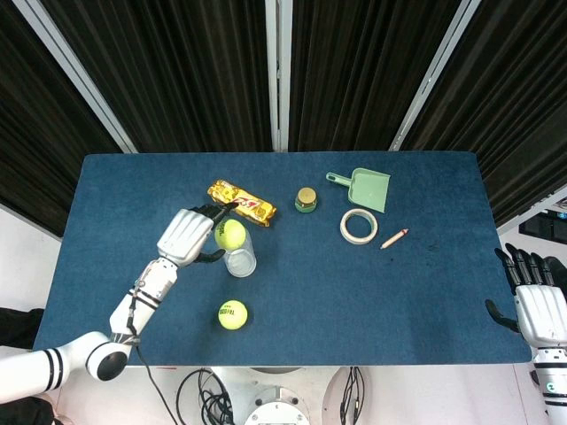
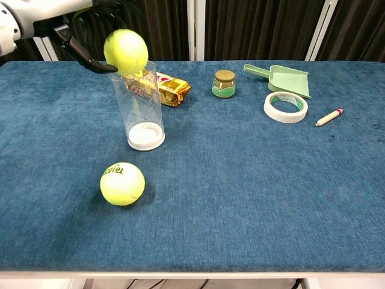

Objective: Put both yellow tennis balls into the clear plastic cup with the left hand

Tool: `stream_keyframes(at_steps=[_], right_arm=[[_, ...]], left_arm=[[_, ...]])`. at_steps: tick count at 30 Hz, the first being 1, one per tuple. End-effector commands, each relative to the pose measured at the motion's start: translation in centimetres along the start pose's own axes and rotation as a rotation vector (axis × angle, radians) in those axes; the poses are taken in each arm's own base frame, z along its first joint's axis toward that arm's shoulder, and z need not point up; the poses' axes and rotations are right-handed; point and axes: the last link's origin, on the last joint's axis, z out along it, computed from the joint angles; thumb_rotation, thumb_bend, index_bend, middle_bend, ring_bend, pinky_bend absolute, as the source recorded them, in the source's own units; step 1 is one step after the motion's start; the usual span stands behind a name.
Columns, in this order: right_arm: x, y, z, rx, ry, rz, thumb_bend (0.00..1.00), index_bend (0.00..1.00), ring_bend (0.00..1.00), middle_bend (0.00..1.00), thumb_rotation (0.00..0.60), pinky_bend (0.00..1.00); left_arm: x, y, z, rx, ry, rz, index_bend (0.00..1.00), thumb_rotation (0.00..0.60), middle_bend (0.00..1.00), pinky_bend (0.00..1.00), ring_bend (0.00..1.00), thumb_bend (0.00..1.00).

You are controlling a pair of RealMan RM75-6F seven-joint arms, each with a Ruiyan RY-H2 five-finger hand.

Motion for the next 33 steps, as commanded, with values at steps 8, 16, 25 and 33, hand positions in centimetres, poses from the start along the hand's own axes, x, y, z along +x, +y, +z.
stream_keyframes(at_steps=[8, 16, 25, 33], right_arm=[[-0.1, -0.3, -0.1, 0.006, -0.005, -0.004, 0.24, 0.0, 0.0, 0.0, 0.6, 0.0], [-0.2, -0.1, 0.1, -0.002, -0.011, -0.003, 0.24, 0.0, 0.0, 0.0, 0.6, 0.0], [-0.5, -0.4, -0.1, 0.008, -0.017, -0.006, 0.24, 0.0, 0.0, 0.0, 0.6, 0.0], [-0.5, -0.4, -0.1, 0.005, -0.019, -0.008, 0.24, 0.0, 0.0, 0.0, 0.6, 0.0]], left_arm=[[0.8, 0.2, -0.8, -0.014, 0.002, 0.005, 0.07, 0.6, 0.15, 0.35, 0.13, 0.23], [3.3, 1.6, -5.4, -0.059, 0.108, -0.037, 0.19, 0.6, 0.24, 0.39, 0.18, 0.23], [-0.8, 2.1, -12.6, -0.14, -0.072, 0.049, 0.34, 0.6, 0.35, 0.47, 0.24, 0.23], [-6.0, 1.9, -13.3, -0.168, -0.21, 0.045, 0.31, 0.6, 0.3, 0.46, 0.24, 0.23]])
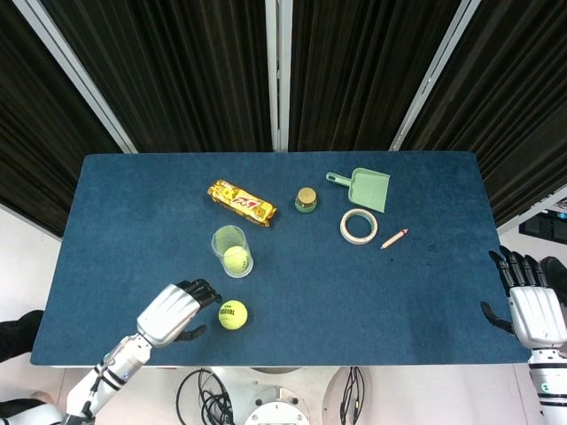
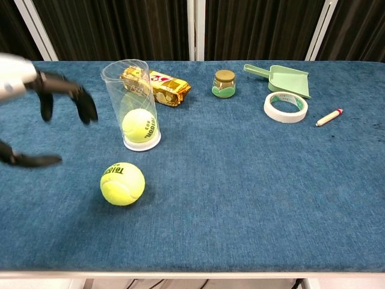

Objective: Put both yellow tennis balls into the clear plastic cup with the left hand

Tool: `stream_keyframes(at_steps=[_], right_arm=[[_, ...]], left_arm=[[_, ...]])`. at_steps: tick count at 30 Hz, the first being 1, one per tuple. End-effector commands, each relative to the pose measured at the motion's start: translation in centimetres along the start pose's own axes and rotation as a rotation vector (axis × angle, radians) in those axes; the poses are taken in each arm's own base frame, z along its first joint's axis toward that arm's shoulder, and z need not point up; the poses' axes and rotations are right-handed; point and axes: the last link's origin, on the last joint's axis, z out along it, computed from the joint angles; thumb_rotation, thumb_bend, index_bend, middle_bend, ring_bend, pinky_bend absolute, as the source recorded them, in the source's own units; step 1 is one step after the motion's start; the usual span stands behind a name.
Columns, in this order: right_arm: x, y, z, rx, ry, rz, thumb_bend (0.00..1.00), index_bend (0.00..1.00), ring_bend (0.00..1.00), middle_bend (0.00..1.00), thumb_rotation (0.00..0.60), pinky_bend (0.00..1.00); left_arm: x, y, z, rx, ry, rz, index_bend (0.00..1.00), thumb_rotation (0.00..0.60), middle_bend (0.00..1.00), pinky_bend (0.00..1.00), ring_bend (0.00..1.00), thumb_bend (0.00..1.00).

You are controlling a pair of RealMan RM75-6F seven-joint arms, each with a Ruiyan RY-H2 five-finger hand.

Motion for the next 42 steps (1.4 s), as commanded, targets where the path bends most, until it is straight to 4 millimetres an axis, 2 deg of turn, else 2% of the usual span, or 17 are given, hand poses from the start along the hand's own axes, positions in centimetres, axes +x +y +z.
stream_keyframes(at_steps=[1, 4, 6, 17, 20, 26, 35, 38, 42], right_arm=[[0.0, 0.0, 0.0, -0.001, -0.002, -0.001, 0.24, 0.0, 0.0, 0.0, 0.6, 0.0], [0.0, 0.1, 0.1, -0.005, -0.005, 0.001, 0.24, 0.0, 0.0, 0.0, 0.6, 0.0], [0.0, 0.2, 0.2, -0.006, -0.009, 0.002, 0.24, 0.0, 0.0, 0.0, 0.6, 0.0], [0.1, 0.9, 0.2, -0.019, -0.013, 0.016, 0.24, 0.0, 0.0, 0.0, 0.6, 0.0], [0.1, 1.0, 0.2, -0.019, -0.012, 0.018, 0.24, 0.0, 0.0, 0.0, 0.6, 0.0], [0.2, 1.1, 0.3, -0.021, -0.009, 0.022, 0.24, 0.0, 0.0, 0.0, 0.6, 0.0], [0.2, 1.1, 0.2, -0.021, -0.008, 0.021, 0.24, 0.0, 0.0, 0.0, 0.6, 0.0], [0.3, 1.1, 0.2, -0.021, -0.005, 0.022, 0.24, 0.0, 0.0, 0.0, 0.6, 0.0], [0.3, 1.1, 0.1, -0.023, -0.007, 0.018, 0.24, 0.0, 0.0, 0.0, 0.6, 0.0]], left_arm=[[-2.7, -0.2, 0.6, -0.022, -0.059, 0.005, 0.26, 0.6, 0.26, 0.45, 0.23, 0.23], [-3.9, -0.4, 1.6, -0.05, -0.063, 0.021, 0.12, 0.6, 0.14, 0.38, 0.15, 0.23], [-4.3, -0.5, 2.3, -0.062, -0.044, 0.015, 0.09, 0.6, 0.11, 0.35, 0.11, 0.23], [-6.9, -0.2, 4.5, -0.136, -0.081, 0.013, 0.08, 0.6, 0.1, 0.29, 0.08, 0.23], [-7.3, -0.1, 4.9, -0.148, -0.103, 0.021, 0.12, 0.6, 0.11, 0.3, 0.08, 0.23], [-7.8, -0.5, 5.2, -0.135, -0.105, 0.043, 0.27, 0.6, 0.21, 0.45, 0.22, 0.23], [-7.9, -1.0, 5.6, -0.102, -0.062, 0.017, 0.51, 0.6, 0.49, 0.69, 0.46, 0.24], [-7.0, -1.0, 5.5, -0.095, -0.029, 0.011, 0.54, 0.6, 0.52, 0.72, 0.49, 0.26], [-3.9, -1.3, 5.2, -0.08, 0.08, 0.014, 0.56, 0.6, 0.54, 0.72, 0.51, 0.26]])
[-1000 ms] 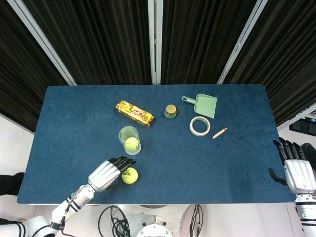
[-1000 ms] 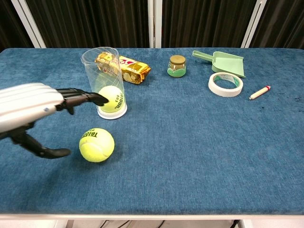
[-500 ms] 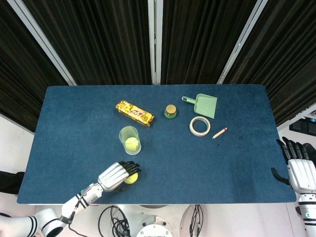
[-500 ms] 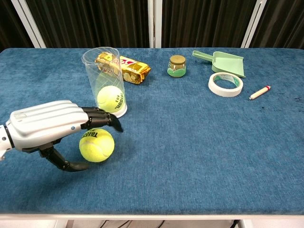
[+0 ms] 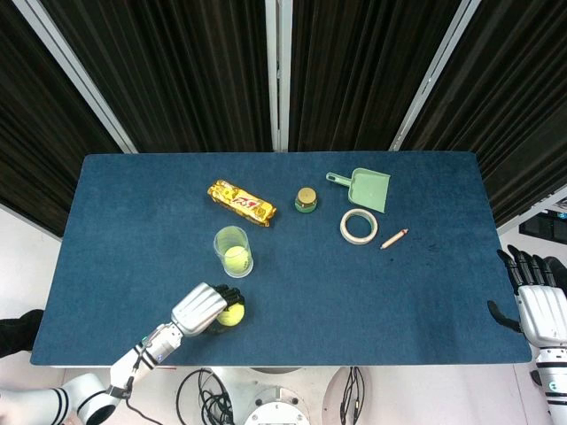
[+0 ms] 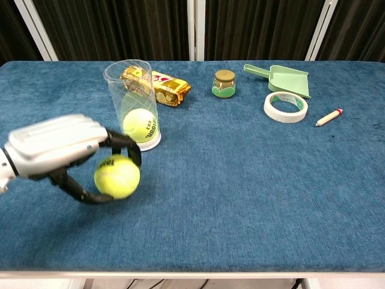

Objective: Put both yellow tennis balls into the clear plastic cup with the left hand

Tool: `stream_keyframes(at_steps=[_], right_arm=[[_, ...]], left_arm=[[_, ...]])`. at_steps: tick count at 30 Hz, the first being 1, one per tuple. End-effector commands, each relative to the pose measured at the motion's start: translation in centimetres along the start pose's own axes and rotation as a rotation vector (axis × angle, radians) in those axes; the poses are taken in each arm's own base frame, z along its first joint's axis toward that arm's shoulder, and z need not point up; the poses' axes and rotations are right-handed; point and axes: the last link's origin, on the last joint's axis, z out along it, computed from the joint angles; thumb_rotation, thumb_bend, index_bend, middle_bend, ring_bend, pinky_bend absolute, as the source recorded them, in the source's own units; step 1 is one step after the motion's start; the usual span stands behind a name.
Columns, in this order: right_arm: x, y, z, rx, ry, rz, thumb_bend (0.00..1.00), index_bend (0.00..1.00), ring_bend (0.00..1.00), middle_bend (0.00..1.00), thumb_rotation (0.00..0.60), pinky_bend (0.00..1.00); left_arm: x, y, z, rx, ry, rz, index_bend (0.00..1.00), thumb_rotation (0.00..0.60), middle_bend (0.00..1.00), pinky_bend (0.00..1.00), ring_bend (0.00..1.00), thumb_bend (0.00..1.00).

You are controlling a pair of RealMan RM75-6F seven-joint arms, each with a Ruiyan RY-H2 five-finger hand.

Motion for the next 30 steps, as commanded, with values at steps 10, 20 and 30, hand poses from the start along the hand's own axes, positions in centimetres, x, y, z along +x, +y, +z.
stream_keyframes(at_steps=[10, 20, 30], right_arm=[[0.0, 0.1, -0.1, -0.006, -0.001, -0.004, 0.24, 0.0, 0.0, 0.0, 0.6, 0.0], [0.0, -0.3, -0.1, 0.007, 0.004, -0.008, 0.24, 0.0, 0.0, 0.0, 0.6, 0.0], [0.0, -0.3, 0.0, 0.002, -0.004, -0.006, 0.24, 0.0, 0.0, 0.0, 0.6, 0.0]], left_arm=[[12.3, -2.9, -0.9, 0.105, 0.279, 0.062, 0.63, 0.6, 0.62, 0.78, 0.58, 0.26], [14.0, -4.1, 2.2, 0.126, 0.296, -0.041, 0.64, 0.6, 0.62, 0.79, 0.58, 0.25], [11.6, -4.3, 5.0, 0.124, 0.263, -0.077, 0.62, 0.6, 0.61, 0.78, 0.57, 0.25]])
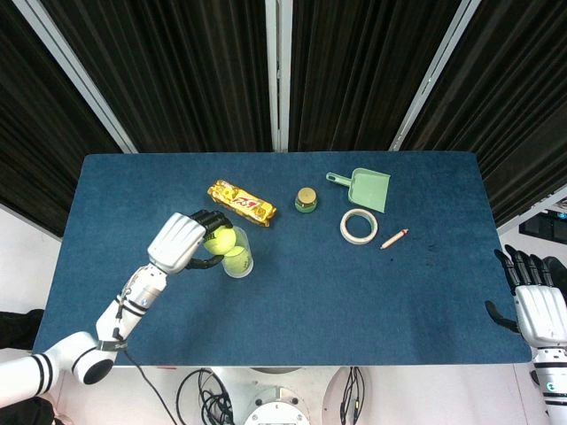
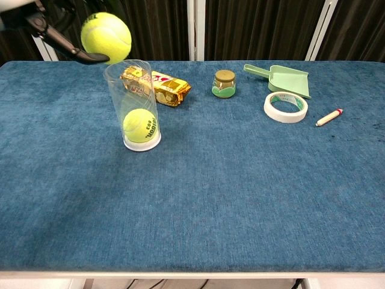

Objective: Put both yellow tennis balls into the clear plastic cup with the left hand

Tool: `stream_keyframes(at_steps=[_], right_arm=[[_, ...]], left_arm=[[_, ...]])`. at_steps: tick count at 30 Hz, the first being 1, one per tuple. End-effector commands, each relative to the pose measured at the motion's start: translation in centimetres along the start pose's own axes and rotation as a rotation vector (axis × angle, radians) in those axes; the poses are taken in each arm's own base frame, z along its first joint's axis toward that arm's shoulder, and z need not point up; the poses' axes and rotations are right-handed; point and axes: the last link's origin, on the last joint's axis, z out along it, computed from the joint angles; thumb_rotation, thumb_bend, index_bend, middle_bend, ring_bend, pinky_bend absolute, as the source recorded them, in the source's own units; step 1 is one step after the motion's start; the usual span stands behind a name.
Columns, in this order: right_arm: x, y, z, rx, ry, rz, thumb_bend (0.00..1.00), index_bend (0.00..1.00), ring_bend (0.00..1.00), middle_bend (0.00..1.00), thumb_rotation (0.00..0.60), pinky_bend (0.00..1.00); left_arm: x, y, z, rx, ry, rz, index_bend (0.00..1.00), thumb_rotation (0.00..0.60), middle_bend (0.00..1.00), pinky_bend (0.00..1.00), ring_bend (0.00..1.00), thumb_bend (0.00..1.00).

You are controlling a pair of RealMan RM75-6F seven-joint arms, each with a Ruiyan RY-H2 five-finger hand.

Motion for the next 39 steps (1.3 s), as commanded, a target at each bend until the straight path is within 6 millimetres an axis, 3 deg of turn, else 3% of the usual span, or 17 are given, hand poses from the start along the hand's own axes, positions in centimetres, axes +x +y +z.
stream_keyframes(at_steps=[1, 4, 9, 12, 16, 24, 28, 31, 34, 37, 39], right_arm=[[0.0, 0.2, 0.0, -0.005, -0.002, 0.003, 0.24, 0.0, 0.0, 0.0, 0.6, 0.0], [0.1, 0.3, 0.1, -0.003, 0.003, 0.007, 0.24, 0.0, 0.0, 0.0, 0.6, 0.0], [0.1, 0.4, 0.0, 0.001, 0.017, 0.013, 0.25, 0.0, 0.0, 0.0, 0.6, 0.0], [0.1, 0.5, 0.0, -0.002, 0.02, 0.014, 0.25, 0.0, 0.0, 0.0, 0.6, 0.0], [0.2, 0.4, 0.1, 0.002, 0.027, 0.014, 0.25, 0.0, 0.0, 0.0, 0.6, 0.0], [-0.1, 0.2, 0.1, 0.007, 0.023, 0.011, 0.25, 0.0, 0.0, 0.0, 0.6, 0.0], [-0.1, 0.3, 0.0, 0.005, 0.024, 0.01, 0.25, 0.0, 0.0, 0.0, 0.6, 0.0], [0.0, 0.3, 0.0, 0.006, 0.024, 0.008, 0.25, 0.0, 0.0, 0.0, 0.6, 0.0], [-0.1, 0.2, -0.1, 0.002, 0.031, 0.006, 0.25, 0.0, 0.0, 0.0, 0.6, 0.0], [-0.2, 0.2, -0.2, -0.002, 0.038, -0.004, 0.25, 0.0, 0.0, 0.0, 0.6, 0.0], [-0.4, 0.1, -0.3, 0.007, 0.035, -0.021, 0.25, 0.0, 0.0, 0.0, 0.6, 0.0]], left_arm=[[-0.4, -0.1, 0.5, 0.007, -0.002, -0.019, 0.62, 0.6, 0.61, 0.78, 0.56, 0.25], [-0.7, -0.1, 0.8, 0.011, -0.011, -0.027, 0.57, 0.6, 0.58, 0.76, 0.53, 0.25], [-1.0, -0.4, 0.7, 0.014, -0.059, -0.026, 0.12, 0.6, 0.29, 0.55, 0.29, 0.22], [-0.8, -0.7, 0.6, 0.025, -0.046, -0.034, 0.02, 0.6, 0.16, 0.46, 0.18, 0.21], [-0.4, -0.9, 0.4, 0.032, -0.032, -0.053, 0.0, 0.6, 0.11, 0.4, 0.13, 0.21], [0.3, -0.9, -0.3, 0.026, -0.024, -0.057, 0.0, 0.6, 0.1, 0.32, 0.09, 0.21], [1.6, -0.9, -1.4, 0.036, 0.014, -0.023, 0.03, 0.6, 0.09, 0.28, 0.08, 0.21], [2.8, -1.6, -3.5, 0.071, 0.054, 0.074, 0.18, 0.6, 0.1, 0.26, 0.08, 0.21], [3.5, -3.2, -7.7, 0.177, 0.052, 0.223, 0.28, 0.6, 0.12, 0.25, 0.08, 0.2], [3.4, -4.9, -11.9, 0.265, 0.04, 0.36, 0.28, 0.6, 0.13, 0.22, 0.08, 0.19], [3.2, -6.6, -15.0, 0.339, 0.024, 0.451, 0.23, 0.6, 0.13, 0.18, 0.06, 0.16]])
